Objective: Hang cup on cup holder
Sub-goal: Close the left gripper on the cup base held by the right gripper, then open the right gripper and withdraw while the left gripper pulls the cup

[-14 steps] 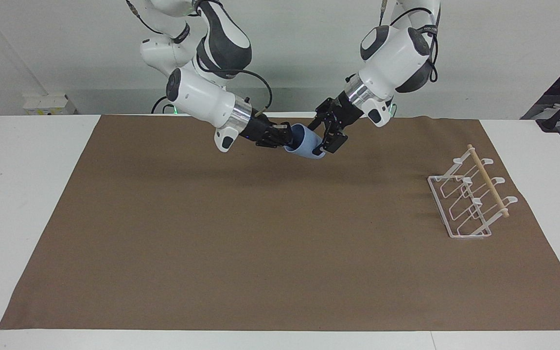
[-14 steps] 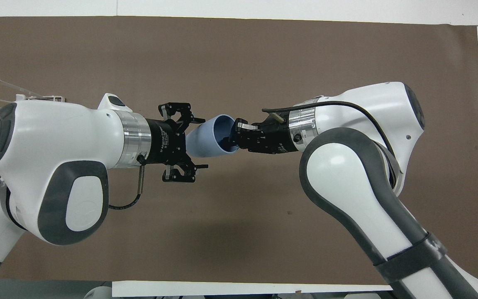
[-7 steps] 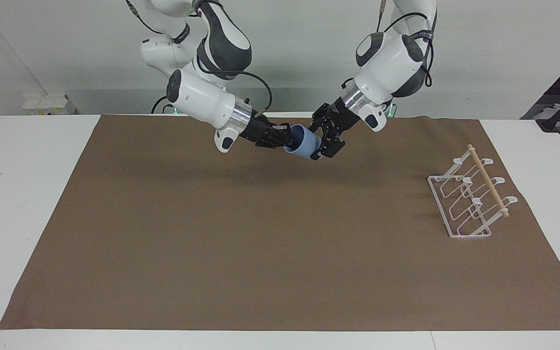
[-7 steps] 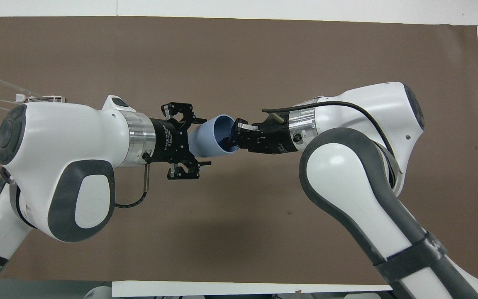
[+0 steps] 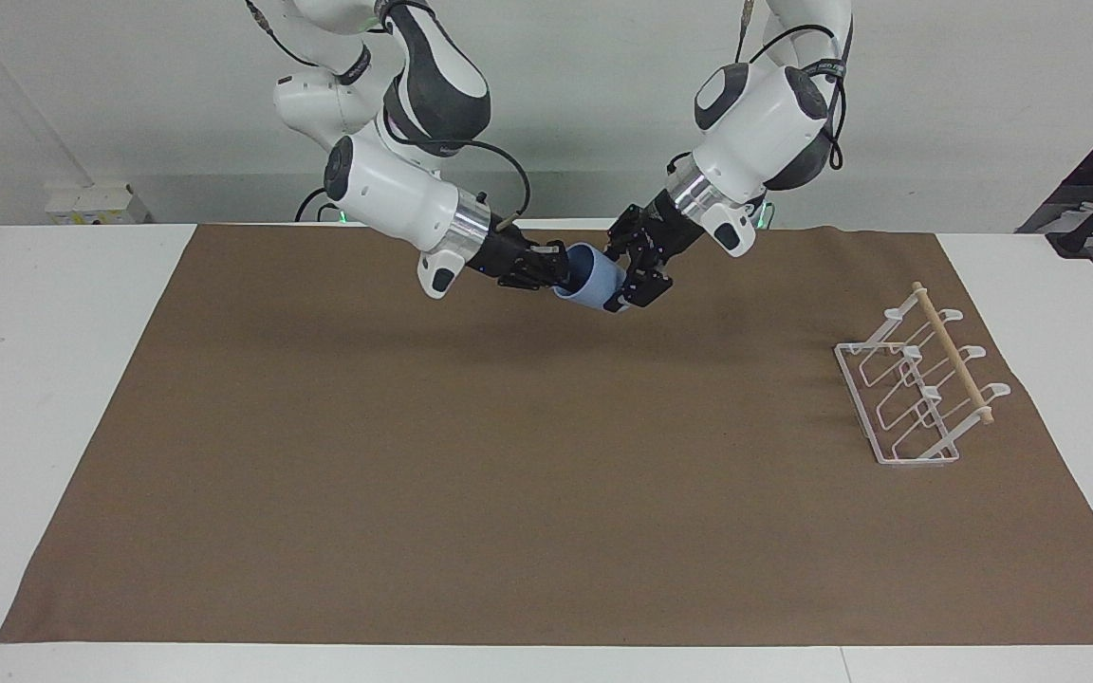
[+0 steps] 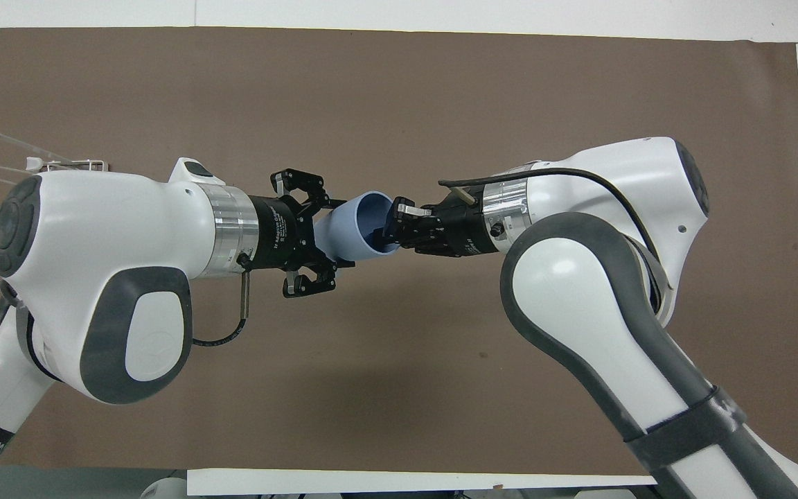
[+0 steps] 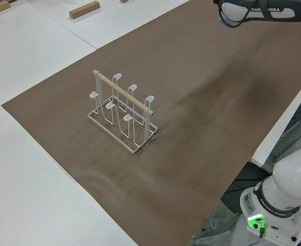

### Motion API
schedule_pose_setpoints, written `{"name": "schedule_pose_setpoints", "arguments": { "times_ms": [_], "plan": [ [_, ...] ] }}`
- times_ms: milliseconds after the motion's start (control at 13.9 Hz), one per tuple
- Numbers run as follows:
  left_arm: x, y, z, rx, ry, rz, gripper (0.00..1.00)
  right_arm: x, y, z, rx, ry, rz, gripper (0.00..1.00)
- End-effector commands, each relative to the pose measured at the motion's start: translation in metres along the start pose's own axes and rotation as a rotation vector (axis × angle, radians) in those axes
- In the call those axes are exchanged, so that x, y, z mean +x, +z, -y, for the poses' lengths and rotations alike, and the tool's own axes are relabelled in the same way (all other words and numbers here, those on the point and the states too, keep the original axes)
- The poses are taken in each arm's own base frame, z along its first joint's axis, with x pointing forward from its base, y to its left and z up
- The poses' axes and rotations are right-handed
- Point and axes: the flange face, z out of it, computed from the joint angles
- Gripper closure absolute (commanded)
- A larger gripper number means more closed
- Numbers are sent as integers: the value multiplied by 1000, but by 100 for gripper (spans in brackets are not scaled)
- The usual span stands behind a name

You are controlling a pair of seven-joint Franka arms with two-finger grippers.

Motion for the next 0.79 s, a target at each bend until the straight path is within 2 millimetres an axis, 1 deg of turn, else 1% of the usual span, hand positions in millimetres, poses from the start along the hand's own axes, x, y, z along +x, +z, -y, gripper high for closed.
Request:
{"name": "schedule_pose_setpoints", "arguments": {
  "times_ms": [0, 72, 144, 216, 432, 504, 648, 720],
  "plan": [
    [-2, 4, 3, 1, -18, 13, 74, -2, -2, 5, 21, 18, -2, 99],
    [-1, 4, 3, 2, -22, 12, 74, -2, -3, 5, 22, 20, -5, 87],
    [1, 3, 1, 3, -25, 11, 74, -1, -4, 6, 22, 21, -7, 52],
    [1, 2, 1, 4, -28, 11, 74, -1, -5, 8, 24, 20, -7, 1],
    [5, 2, 1, 20, -31, 3, 74, 1, -13, 10, 24, 12, -17, 0],
    [7, -1, 1, 35, -33, -3, 74, 2, -20, 12, 23, 4, -23, 0],
    [20, -12, -7, 57, -42, -24, 74, 9, -45, 12, 26, -1, -35, 0],
    [23, -17, -9, 63, -30, -48, 74, 13, -58, 12, 17, -9, -33, 0]
  ]
}}
